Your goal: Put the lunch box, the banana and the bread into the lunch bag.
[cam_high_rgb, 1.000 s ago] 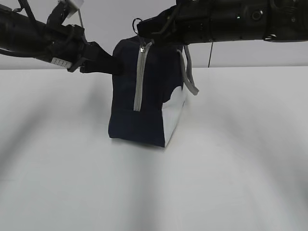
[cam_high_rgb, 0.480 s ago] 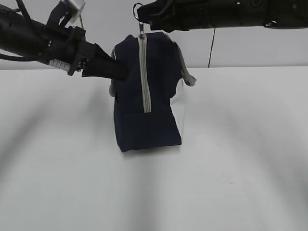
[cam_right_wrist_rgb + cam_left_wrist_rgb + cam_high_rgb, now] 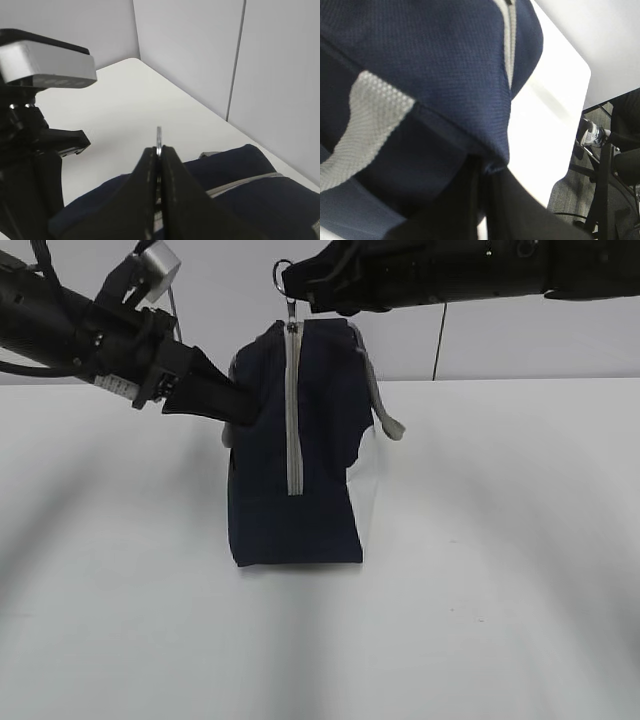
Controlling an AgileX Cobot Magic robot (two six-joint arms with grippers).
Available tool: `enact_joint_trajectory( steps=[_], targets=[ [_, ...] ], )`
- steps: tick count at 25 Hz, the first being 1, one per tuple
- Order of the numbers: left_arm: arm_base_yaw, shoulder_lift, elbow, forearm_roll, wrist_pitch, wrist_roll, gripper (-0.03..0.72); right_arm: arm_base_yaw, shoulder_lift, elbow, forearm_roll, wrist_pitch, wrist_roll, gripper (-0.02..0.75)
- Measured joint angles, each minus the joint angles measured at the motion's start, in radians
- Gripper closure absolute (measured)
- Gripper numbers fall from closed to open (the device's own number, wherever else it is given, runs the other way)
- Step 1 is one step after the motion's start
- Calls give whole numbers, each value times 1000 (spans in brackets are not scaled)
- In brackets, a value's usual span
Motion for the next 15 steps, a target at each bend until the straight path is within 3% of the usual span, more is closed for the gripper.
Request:
enact_joint_trajectory(
  steps=[15],
  targets=[
    [0, 0, -5, 61, -22, -17, 687, -9, 142, -171, -34, -4, 73, 754]
  ],
)
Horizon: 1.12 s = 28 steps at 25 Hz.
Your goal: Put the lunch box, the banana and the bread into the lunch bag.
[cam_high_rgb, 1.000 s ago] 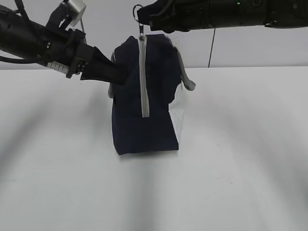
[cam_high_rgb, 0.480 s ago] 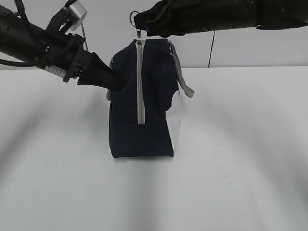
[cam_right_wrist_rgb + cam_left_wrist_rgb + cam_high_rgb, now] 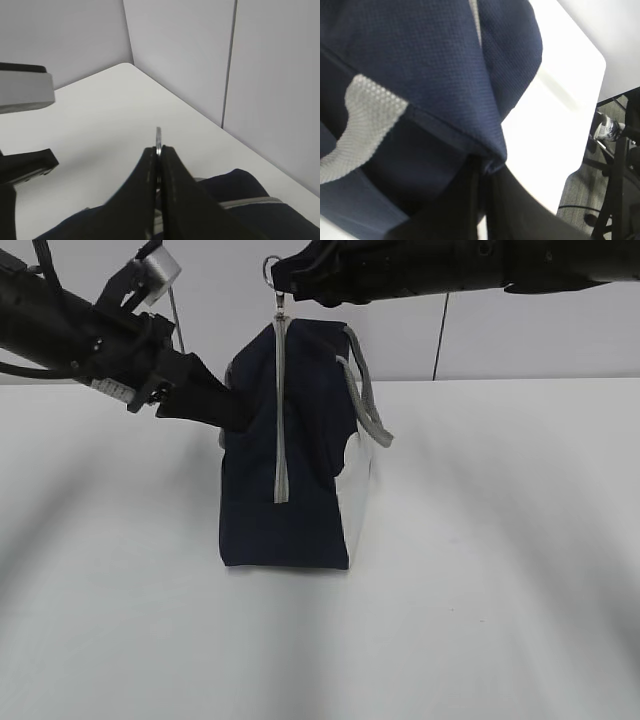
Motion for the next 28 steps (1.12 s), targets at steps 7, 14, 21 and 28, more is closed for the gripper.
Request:
enact_joint_trajectory(
  steps=[7, 14, 21, 28],
  targets=[
    [0, 0, 0, 21, -29, 4, 687, -18, 43, -49, -77, 0, 80, 754],
    [0, 0, 0, 6, -46, 66, 687, -51, 66, -59, -137, -5, 180, 754],
    [0, 0, 1, -68, -55, 168, 687, -73, 69, -60, -209, -29, 312, 754],
    [0, 0, 7, -105, -53, 239, 687, -73, 79, -61, -238, -22, 343, 754]
  ],
)
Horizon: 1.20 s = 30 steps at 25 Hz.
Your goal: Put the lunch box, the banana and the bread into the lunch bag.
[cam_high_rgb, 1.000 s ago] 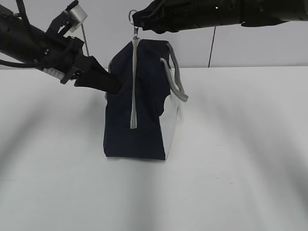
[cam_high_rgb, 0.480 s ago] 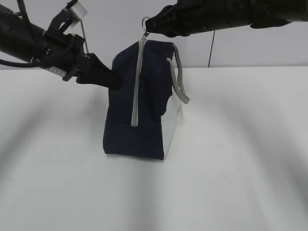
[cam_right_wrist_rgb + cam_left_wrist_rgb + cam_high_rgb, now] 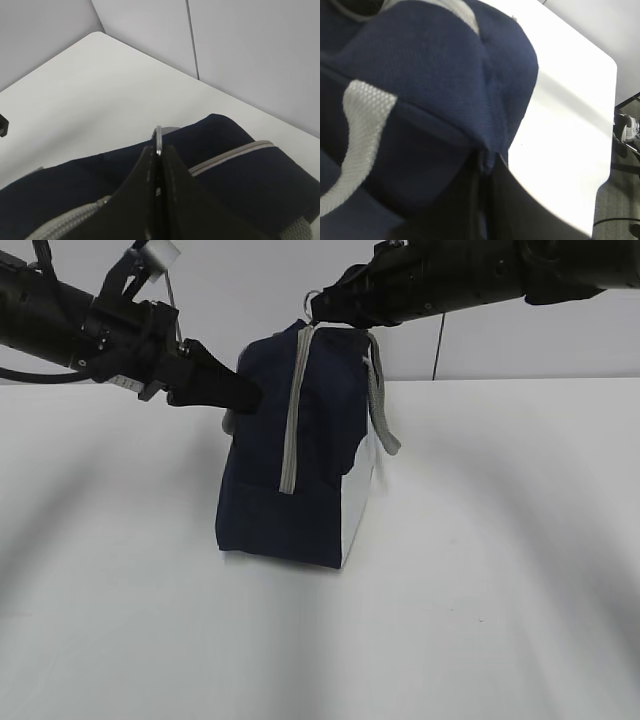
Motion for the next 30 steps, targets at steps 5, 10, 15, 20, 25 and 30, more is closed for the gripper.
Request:
enact_joint_trajectory(
  steps=[5, 10, 15, 20, 25, 30],
  targets=[
    [0, 0, 0, -29, -1, 27, 687, 0, 37, -33, -2, 14, 2, 754],
    [0, 0, 0, -32, -1, 38, 687, 0, 71, -68, -2, 25, 4, 754],
    [0, -7, 0, -33, -3, 53, 687, 0, 74, -72, -2, 57, 6, 754],
    [0, -8, 0, -33, 0, 57, 687, -16, 75, -72, -2, 69, 8, 754],
    [0, -9, 1, -34, 8, 73, 687, -36, 107, -113, -2, 59, 10, 754],
    [0, -16, 1, -34, 11, 84, 687, -36, 137, -169, -2, 55, 10, 754]
  ],
)
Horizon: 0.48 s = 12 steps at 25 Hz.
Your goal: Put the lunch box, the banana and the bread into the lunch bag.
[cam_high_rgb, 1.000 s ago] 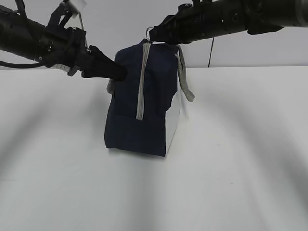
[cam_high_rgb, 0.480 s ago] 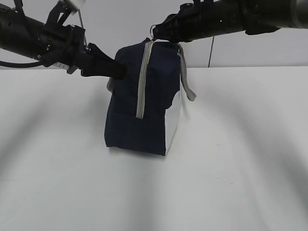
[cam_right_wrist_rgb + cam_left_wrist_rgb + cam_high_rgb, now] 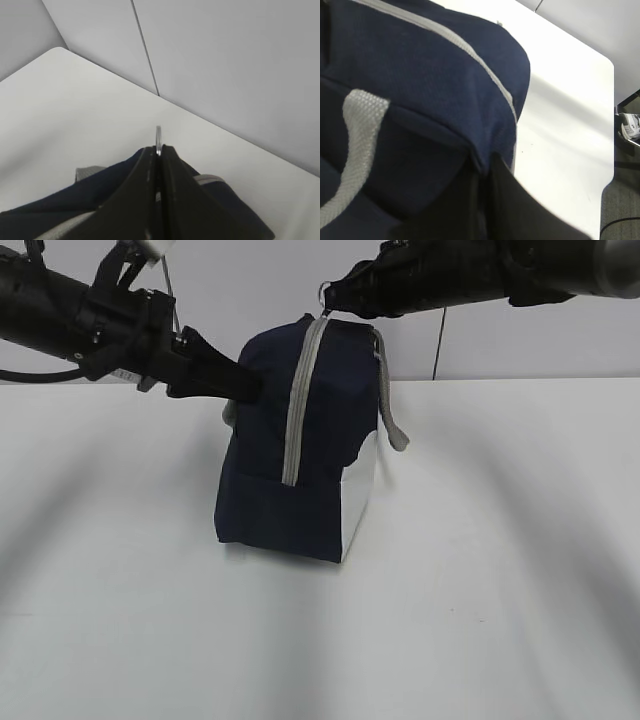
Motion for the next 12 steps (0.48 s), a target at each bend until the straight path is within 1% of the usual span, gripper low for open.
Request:
enact_joint_trajectory(
  steps=[4, 12],
  targets=[
    [0, -6, 0, 12, 31, 4, 687, 0, 31, -49, 0, -4, 4, 754],
    [0, -34, 0, 103, 74, 5, 687, -4, 101, -127, -2, -18, 12, 754]
  ],
)
